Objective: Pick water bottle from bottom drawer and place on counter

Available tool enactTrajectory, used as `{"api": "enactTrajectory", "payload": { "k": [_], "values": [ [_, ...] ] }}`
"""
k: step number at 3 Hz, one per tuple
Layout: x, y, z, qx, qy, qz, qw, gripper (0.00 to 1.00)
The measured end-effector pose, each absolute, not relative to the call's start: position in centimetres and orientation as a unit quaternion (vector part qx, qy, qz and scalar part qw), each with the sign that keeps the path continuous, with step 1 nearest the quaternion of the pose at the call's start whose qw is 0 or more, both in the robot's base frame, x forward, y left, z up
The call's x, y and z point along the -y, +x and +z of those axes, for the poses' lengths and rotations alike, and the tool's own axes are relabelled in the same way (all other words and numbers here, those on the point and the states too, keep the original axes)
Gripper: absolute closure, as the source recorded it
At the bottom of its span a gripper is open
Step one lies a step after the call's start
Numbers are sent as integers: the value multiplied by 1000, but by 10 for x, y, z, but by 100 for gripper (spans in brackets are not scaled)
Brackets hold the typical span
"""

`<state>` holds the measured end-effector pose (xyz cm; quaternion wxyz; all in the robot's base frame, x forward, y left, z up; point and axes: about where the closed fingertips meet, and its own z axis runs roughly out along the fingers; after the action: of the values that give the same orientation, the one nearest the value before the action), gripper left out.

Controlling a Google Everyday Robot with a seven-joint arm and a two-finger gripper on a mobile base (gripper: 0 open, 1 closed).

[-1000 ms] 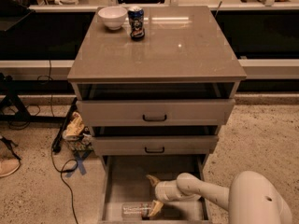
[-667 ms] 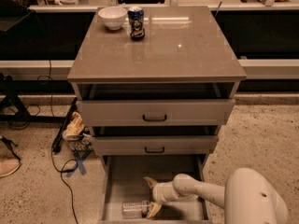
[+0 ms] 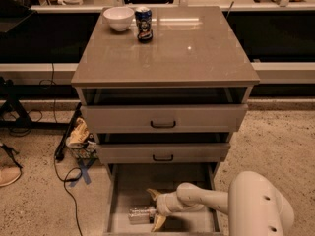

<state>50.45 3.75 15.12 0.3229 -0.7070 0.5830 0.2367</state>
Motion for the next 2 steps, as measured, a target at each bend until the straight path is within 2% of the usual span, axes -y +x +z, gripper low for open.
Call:
{"api": "enactTrajectory", "payload": {
  "k": [1,2],
  "values": [
    [-46,502,147,-578,-711,246,316,17],
    [-50,501,145,-575,-711,256,313,41]
  ]
}}
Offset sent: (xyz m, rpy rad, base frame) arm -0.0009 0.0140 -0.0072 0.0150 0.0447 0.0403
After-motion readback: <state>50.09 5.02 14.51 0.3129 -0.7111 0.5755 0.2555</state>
